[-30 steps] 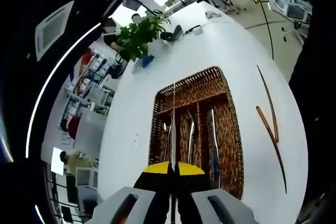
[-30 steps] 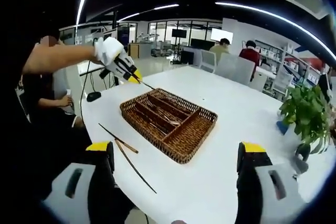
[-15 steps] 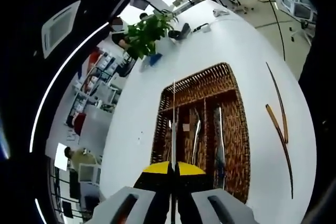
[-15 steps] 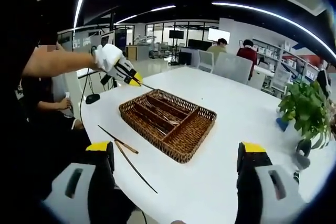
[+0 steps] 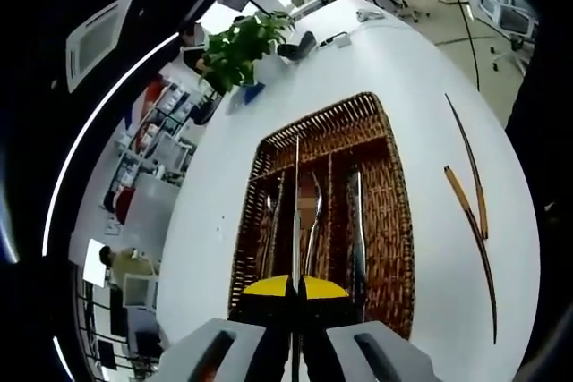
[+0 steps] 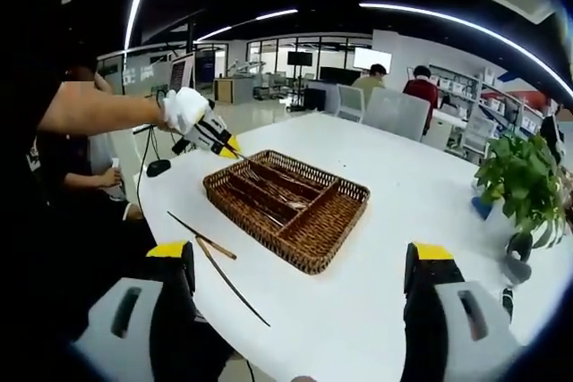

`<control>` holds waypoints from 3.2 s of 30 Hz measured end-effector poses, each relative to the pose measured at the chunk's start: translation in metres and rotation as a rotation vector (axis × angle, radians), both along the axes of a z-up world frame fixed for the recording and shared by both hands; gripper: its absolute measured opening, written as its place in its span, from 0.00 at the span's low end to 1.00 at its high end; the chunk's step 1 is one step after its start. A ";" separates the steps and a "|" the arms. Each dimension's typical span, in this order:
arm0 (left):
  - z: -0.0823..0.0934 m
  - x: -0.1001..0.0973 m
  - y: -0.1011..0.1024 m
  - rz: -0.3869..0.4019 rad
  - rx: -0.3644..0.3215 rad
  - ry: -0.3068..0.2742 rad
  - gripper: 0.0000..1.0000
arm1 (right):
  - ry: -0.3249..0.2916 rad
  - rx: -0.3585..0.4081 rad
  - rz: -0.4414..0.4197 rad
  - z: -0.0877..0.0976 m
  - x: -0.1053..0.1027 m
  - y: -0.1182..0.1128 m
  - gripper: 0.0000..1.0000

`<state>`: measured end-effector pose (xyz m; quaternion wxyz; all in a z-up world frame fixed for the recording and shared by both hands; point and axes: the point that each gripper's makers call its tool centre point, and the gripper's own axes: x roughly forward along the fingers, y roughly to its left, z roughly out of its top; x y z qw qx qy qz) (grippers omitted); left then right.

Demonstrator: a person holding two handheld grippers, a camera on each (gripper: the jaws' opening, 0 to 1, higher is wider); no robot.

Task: Arrange the knives, forks, and spoons in their matching storage slots by inserting each utensil handle-first until every utensil is classified and aligned in the correct compartment

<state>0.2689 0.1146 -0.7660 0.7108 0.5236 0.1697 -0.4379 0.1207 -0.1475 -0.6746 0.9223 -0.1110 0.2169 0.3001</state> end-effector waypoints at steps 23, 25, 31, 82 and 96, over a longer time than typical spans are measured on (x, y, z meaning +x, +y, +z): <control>-0.043 -0.003 0.002 -0.049 -0.014 0.057 0.01 | 0.027 -0.009 -0.014 -0.011 0.001 -0.010 0.99; -0.046 -0.004 0.002 -0.053 -0.009 0.060 0.01 | 0.028 -0.009 -0.016 -0.011 0.001 -0.012 0.99; -0.056 -0.007 -0.001 -0.077 0.014 0.076 0.01 | 0.031 -0.010 -0.026 -0.013 0.001 -0.018 0.99; -0.062 -0.017 -0.003 0.037 -0.063 0.279 0.33 | 0.039 -0.005 -0.033 -0.020 -0.012 -0.023 0.97; 0.002 -0.024 0.005 0.220 -0.411 0.259 1.00 | -0.020 -0.002 -0.018 -0.008 -0.006 -0.012 0.99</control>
